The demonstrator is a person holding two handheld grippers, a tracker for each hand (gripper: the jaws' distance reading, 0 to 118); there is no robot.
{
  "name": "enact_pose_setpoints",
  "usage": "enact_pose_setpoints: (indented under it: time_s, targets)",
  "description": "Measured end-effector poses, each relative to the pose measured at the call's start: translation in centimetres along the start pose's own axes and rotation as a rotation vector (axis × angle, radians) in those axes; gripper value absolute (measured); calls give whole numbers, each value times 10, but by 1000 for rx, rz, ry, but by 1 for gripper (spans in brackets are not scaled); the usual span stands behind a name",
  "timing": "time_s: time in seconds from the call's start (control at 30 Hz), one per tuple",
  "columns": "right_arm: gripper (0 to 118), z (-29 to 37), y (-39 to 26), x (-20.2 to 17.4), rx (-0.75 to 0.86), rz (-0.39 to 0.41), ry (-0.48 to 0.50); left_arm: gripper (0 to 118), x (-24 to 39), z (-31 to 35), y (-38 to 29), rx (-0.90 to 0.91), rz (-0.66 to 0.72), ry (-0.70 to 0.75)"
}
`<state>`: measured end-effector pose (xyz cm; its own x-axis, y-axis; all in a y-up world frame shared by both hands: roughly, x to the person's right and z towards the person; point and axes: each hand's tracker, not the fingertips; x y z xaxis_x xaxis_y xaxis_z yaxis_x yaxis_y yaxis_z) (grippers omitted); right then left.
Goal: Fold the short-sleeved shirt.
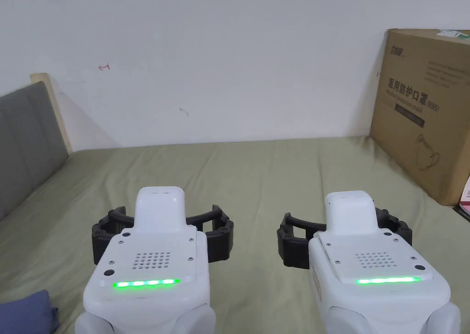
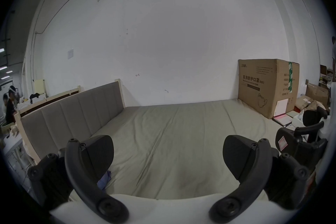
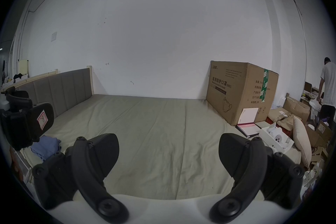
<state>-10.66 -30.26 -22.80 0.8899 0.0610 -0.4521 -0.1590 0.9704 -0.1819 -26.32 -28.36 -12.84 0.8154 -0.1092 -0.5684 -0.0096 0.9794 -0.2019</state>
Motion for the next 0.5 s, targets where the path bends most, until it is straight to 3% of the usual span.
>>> enact_pose_setpoints:
  time_s: [0.2, 0.3, 0.5]
  targets:
    - [111, -1, 1, 0, 11, 23, 3, 118, -2, -1, 5, -58, 22, -93]
    - [111, -3, 2, 3, 5, -1, 8, 118, -5, -3, 7, -101, 40, -137]
    - [111, -4, 2, 4, 4, 8, -18, 118, -1, 2, 4, -61, 78, -18]
